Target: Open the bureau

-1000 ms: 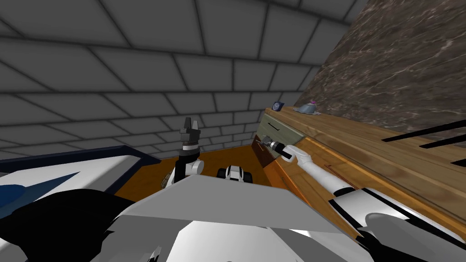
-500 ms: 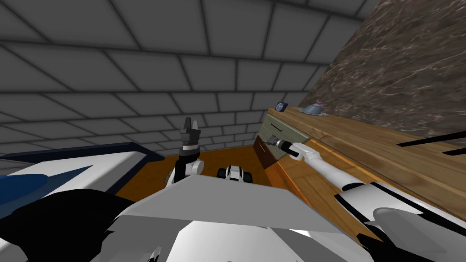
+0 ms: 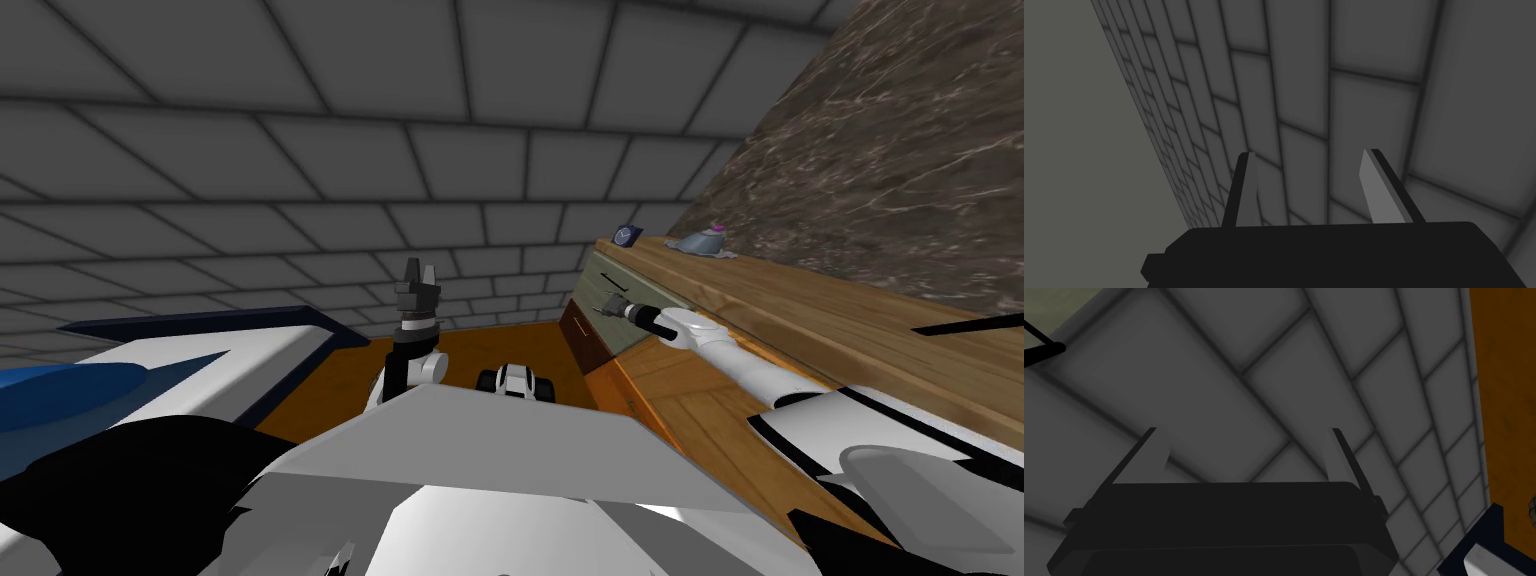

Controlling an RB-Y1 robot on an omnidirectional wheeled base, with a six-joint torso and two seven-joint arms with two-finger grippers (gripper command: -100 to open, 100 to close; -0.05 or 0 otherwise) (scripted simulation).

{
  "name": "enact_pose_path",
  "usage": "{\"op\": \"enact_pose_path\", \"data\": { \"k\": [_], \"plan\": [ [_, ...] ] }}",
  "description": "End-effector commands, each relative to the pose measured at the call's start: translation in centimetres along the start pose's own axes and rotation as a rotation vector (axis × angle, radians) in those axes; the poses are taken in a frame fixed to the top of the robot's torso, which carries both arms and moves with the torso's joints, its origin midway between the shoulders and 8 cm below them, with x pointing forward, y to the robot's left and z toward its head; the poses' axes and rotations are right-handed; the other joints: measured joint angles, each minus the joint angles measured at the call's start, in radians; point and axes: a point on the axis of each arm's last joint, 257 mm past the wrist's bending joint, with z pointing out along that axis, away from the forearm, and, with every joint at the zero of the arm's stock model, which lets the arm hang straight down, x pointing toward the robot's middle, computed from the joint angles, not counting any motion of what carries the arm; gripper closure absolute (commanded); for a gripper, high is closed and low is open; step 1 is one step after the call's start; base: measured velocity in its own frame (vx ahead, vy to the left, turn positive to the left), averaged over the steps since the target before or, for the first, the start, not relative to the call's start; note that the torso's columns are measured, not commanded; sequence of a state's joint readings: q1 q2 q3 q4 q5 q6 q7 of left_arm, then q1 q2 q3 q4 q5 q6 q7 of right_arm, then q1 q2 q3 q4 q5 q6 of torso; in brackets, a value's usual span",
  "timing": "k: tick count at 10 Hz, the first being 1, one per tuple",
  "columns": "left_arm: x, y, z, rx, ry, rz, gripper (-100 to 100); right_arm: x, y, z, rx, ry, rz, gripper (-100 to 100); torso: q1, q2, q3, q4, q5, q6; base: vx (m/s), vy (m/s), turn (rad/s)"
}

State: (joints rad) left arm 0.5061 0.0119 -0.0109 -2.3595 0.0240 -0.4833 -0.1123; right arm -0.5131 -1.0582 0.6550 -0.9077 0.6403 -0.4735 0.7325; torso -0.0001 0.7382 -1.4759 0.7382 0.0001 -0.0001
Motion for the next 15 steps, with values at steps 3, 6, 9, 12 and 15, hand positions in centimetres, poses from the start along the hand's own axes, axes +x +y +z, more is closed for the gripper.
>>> {"op": "enact_pose_path", "data": {
  "k": [3, 6, 9, 12, 15],
  "plan": [
    [0.0, 0.0, 0.0, 0.0, 0.0, 0.0, 0, 5.5, -5.6, -3.7, 0.043, 0.157, -0.161, -100, 0.0, 0.0, 0.0, 0.0, 0.0, 0.0, -0.003, 0.003, 0.045],
    [0.0, 0.0, 0.0, 0.0, 0.0, 0.0, 0, 6.7, -7.0, -4.7, 0.052, 0.192, -0.193, -100, 0.0, 0.0, 0.0, 0.0, 0.0, 0.0, -0.002, 0.002, 0.037],
    [0.0, 0.0, 0.0, 0.0, 0.0, 0.0, 0, 8.9, -9.8, -7.0, 0.072, 0.265, -0.257, -100, 0.0, 0.0, 0.0, 0.0, 0.0, 0.0, -0.003, 0.003, 0.056],
    [0.0, 0.0, 0.0, 0.0, 0.0, 0.0, 0, 8.3, -9.5, -6.3, 0.068, 0.252, -0.248, 100, 0.0, 0.0, 0.0, 0.0, 0.0, 0.0, 0.0, 0.0, 0.0],
    [0.0, 0.0, 0.0, 0.0, 0.0, 0.0, 0, 8.4, -9.8, -6.5, 0.07, 0.256, -0.246, 100, 0.004, -0.001, -0.001, -0.004, -0.003, 0.001, -0.029, 0.149, 0.019]
  ]
}}
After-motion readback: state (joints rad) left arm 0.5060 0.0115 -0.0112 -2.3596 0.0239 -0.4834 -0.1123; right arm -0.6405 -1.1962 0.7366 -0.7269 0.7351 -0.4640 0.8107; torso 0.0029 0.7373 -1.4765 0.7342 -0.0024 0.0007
